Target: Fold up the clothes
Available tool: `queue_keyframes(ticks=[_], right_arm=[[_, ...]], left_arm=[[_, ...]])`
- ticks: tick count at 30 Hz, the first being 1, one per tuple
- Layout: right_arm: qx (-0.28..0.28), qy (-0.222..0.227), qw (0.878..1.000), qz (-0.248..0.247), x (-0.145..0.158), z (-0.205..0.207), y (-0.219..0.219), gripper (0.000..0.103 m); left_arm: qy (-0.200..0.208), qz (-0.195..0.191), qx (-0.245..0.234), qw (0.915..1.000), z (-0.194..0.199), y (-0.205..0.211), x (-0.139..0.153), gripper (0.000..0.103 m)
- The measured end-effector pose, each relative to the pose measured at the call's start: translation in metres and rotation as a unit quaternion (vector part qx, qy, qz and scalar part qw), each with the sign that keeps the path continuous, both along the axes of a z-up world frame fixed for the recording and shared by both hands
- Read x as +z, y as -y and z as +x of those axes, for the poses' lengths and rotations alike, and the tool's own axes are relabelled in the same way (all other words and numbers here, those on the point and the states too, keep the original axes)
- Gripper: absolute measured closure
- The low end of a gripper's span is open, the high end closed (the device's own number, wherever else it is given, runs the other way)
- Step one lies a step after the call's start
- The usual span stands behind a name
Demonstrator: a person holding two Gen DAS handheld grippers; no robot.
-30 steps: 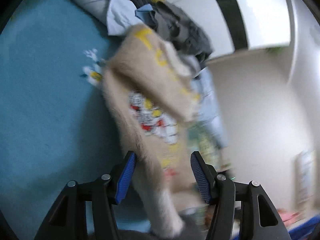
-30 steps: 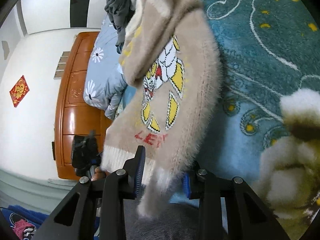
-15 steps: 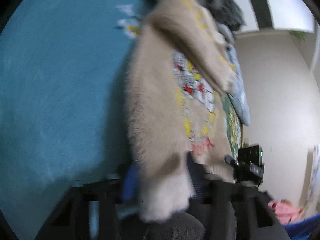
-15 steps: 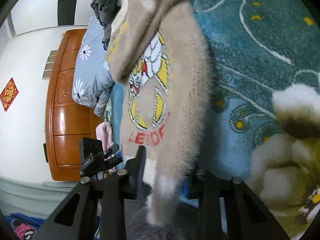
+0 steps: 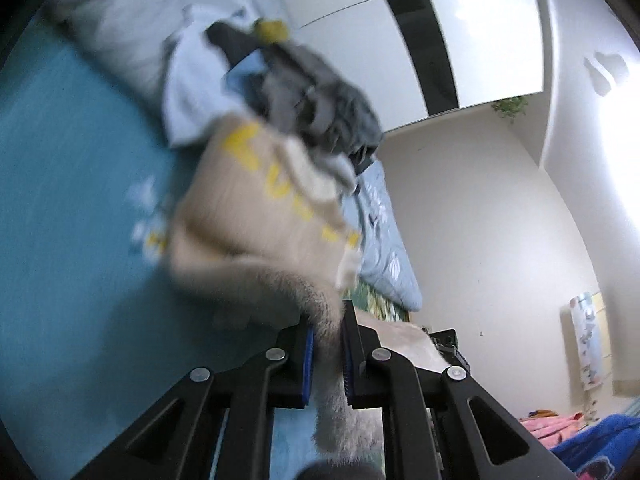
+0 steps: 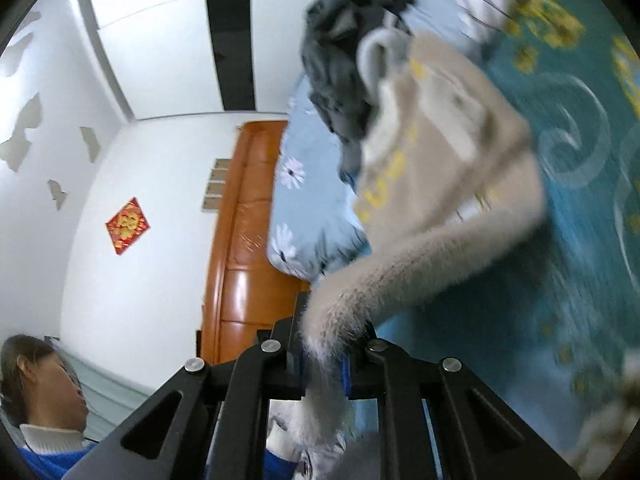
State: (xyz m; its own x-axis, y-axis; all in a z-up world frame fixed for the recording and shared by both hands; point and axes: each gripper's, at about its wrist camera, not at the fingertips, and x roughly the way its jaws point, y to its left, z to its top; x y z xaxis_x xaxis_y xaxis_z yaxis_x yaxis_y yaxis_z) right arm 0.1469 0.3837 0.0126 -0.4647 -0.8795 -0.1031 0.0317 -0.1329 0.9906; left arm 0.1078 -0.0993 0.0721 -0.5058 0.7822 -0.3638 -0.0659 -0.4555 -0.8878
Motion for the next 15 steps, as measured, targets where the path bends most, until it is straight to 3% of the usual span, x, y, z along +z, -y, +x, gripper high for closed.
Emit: queue_keyframes(ticks=[6, 10, 15], right_arm=[[-0.034, -0.008, 0.999, 0.022, 0.01, -0.075, -0.007, 0.091], [-0.055, 0.023, 0.998, 0.037, 0.0, -0.117, -0.012, 0.091], [-0.071, 0.074, 0.993, 0.064, -0.021, -0.145, -0.015, 0.087]], left_arm=[[-0.007, -0.018, 0.018, 0.9996, -0.082, -0.004, 0.009, 0.091], [0.024, -0.025, 0.042, 0.9985, -0.13, -0.012, -0.009, 0.091], [0.078, -0.029, 0.074, 0.9938, -0.164, -0.018, -0.044, 0.09]])
